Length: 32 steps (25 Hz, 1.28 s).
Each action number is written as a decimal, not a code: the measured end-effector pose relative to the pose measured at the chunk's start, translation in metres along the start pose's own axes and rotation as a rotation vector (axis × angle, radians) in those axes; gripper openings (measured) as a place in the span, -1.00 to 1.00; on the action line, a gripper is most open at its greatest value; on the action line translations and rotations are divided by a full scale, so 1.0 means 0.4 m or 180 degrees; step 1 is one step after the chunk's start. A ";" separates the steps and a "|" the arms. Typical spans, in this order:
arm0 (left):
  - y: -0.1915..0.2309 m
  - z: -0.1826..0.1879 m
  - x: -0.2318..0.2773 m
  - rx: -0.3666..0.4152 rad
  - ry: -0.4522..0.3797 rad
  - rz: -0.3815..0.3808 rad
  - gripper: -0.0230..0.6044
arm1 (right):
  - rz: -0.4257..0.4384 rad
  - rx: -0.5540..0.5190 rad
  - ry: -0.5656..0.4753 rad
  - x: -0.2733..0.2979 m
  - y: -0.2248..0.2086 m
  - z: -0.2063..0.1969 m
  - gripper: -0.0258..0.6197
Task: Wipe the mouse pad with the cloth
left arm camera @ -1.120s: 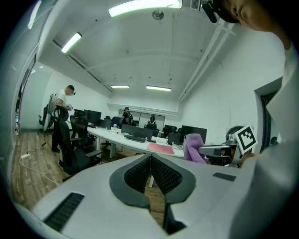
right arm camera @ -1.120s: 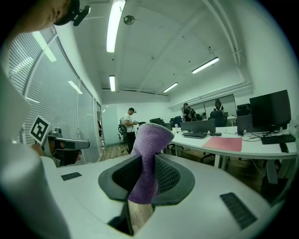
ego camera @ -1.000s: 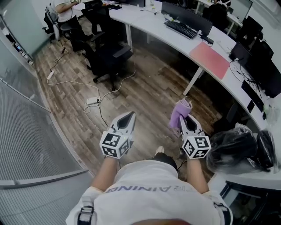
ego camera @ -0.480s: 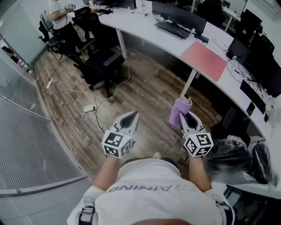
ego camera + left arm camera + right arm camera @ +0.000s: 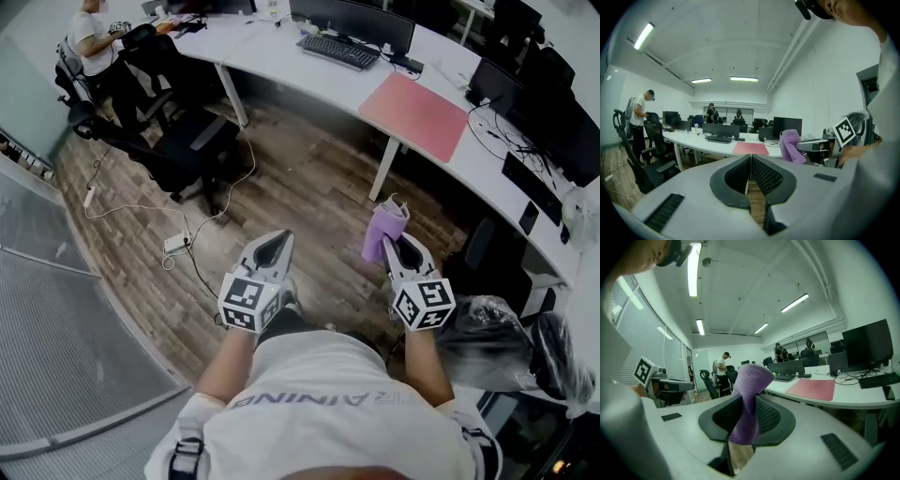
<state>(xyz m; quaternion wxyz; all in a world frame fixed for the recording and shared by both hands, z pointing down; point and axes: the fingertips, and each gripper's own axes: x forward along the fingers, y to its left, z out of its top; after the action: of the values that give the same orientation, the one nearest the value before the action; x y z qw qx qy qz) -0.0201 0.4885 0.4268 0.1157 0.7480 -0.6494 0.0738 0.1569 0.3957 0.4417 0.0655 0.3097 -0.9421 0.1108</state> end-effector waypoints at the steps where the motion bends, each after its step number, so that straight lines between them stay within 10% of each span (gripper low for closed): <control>1: 0.004 -0.001 0.021 0.0001 0.0006 -0.0034 -0.82 | -0.0005 0.0036 -0.0010 0.008 -0.012 0.001 -0.62; 32: 0.530 0.162 0.558 -0.0182 -0.0020 -0.1015 -0.82 | -0.0871 0.0115 0.0002 0.608 -0.184 0.169 -0.62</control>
<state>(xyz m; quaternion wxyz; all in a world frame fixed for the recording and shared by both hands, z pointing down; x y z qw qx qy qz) -0.1996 0.2307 0.4389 0.1451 0.8382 -0.5246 0.0337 0.0030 0.1827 0.4355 0.0747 0.4364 -0.8889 0.1179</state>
